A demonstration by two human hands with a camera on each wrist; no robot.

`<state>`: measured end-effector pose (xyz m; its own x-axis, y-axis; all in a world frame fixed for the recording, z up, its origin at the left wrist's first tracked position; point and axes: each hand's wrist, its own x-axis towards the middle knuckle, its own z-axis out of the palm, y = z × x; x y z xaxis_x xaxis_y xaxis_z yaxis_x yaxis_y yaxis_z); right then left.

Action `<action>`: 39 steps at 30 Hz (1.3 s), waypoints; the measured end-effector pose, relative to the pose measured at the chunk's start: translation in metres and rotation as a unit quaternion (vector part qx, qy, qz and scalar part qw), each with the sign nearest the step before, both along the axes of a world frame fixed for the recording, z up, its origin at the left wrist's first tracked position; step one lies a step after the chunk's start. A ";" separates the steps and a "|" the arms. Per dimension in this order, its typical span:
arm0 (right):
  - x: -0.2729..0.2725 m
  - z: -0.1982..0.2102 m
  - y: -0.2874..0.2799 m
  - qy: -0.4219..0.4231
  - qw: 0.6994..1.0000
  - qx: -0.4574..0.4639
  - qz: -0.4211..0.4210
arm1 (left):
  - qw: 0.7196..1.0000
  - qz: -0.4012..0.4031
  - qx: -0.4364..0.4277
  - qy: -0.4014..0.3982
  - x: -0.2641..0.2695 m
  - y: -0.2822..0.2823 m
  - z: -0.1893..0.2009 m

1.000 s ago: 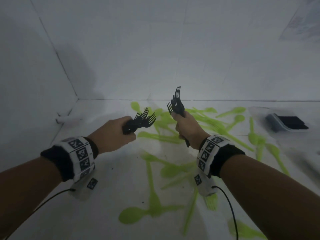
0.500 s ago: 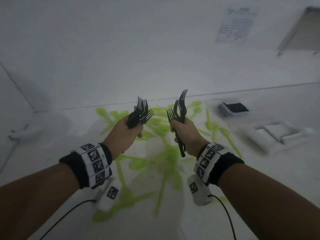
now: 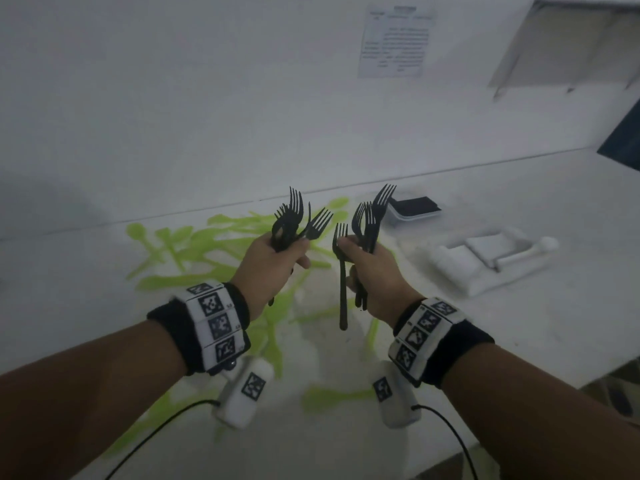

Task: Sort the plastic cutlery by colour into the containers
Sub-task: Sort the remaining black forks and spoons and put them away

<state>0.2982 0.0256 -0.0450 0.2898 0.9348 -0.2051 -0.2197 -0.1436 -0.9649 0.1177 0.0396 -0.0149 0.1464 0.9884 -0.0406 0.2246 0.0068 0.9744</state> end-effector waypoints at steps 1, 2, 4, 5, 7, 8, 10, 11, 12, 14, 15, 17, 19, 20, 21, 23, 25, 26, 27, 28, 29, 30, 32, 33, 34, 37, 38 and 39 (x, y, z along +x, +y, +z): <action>0.008 0.000 0.001 0.011 1.000 0.001 0.001 | 1.000 0.010 -0.004 -0.001 0.011 -0.002 0.000; 0.016 -0.001 0.002 0.018 1.000 0.000 0.000 | 1.000 0.019 -0.008 -0.004 0.021 -0.004 -0.001; 0.031 0.001 0.002 0.035 0.999 -0.002 -0.006 | 0.999 0.031 -0.019 -0.007 0.043 -0.011 -0.002; 0.039 0.003 0.003 0.048 0.999 -0.002 -0.008 | 0.999 0.035 -0.024 -0.006 0.054 -0.015 -0.002; 0.052 0.003 0.003 0.078 0.997 -0.006 -0.003 | 0.999 0.045 -0.031 -0.001 0.073 -0.023 -0.004; 0.057 0.003 0.003 0.089 0.996 -0.010 0.004 | 0.998 0.051 -0.030 0.000 0.082 -0.026 -0.004; 0.063 0.001 0.003 0.097 0.995 -0.018 0.024 | 0.997 0.068 -0.022 0.002 0.096 -0.032 -0.004; 0.064 0.000 0.002 0.098 0.994 -0.023 0.036 | 0.997 0.075 -0.016 0.001 0.102 -0.035 -0.003; 0.064 -0.001 0.002 0.101 0.993 -0.029 0.048 | 0.997 0.079 -0.009 -0.001 0.107 -0.038 -0.003; 0.061 -0.003 0.000 0.115 0.990 -0.036 0.067 | 0.997 0.083 0.003 0.002 0.115 -0.044 -0.002; 0.058 -0.003 0.000 0.126 0.988 -0.037 0.077 | 0.996 0.085 0.009 0.006 0.118 -0.046 -0.002; 0.054 -0.003 0.000 0.154 0.983 -0.032 0.095 | 0.996 0.083 0.023 0.012 0.119 -0.048 -0.003; 0.052 -0.001 0.003 0.176 0.978 -0.024 0.105 | 0.997 0.068 0.034 0.018 0.116 -0.047 -0.004; 0.053 -0.001 0.006 0.178 0.978 -0.022 0.106 | 0.997 0.053 0.039 0.026 0.113 -0.046 -0.003; 0.053 -0.002 0.009 0.172 0.979 -0.019 0.108 | 0.998 0.034 0.044 0.037 0.110 -0.046 -0.003; 0.056 -0.001 0.014 0.136 0.986 -0.016 0.095 | 0.996 0.021 0.048 0.067 0.103 -0.044 -0.001; 0.061 0.002 0.020 0.101 0.993 -0.033 0.052 | 0.993 0.047 0.056 0.089 0.093 -0.041 -0.003; 0.066 0.004 0.023 0.087 0.995 -0.047 0.025 | 0.993 0.061 0.057 0.080 0.087 -0.038 -0.004; 0.070 0.006 0.026 0.075 0.995 -0.062 0.003 | 0.994 0.073 0.050 0.056 0.082 -0.036 -0.003; 0.073 0.008 0.028 0.067 0.995 -0.074 -0.008 | 0.996 0.081 0.039 0.029 0.077 -0.033 -0.003; 0.074 0.010 0.030 0.062 0.995 -0.080 -0.008 | 0.996 0.088 0.024 0.004 0.073 -0.031 -0.002; 0.073 0.011 0.031 0.057 0.995 -0.078 0.001 | 0.996 0.090 0.006 -0.016 0.069 -0.028 -0.001; 0.067 0.013 0.029 0.034 0.997 -0.062 0.033 | 0.995 0.095 -0.024 -0.037 0.063 -0.023 -0.001; 0.061 0.014 0.027 0.020 0.997 -0.051 0.048 | 0.994 0.093 -0.033 -0.036 0.060 -0.021 -0.001; 0.056 0.017 0.026 0.009 0.997 -0.038 0.060 | 0.995 0.087 -0.038 -0.029 0.058 -0.019 -0.002; 0.040 0.024 0.020 0.008 0.996 0.004 0.088 | 0.998 0.051 -0.035 -0.001 0.057 -0.014 0.000; 0.036 0.025 0.018 0.010 0.995 0.017 0.096 | 0.999 0.035 -0.031 0.004 0.058 -0.013 -0.001; 0.032 0.027 0.016 0.012 0.994 0.025 0.102 | 0.999 0.024 -0.029 0.009 0.060 -0.011 -0.001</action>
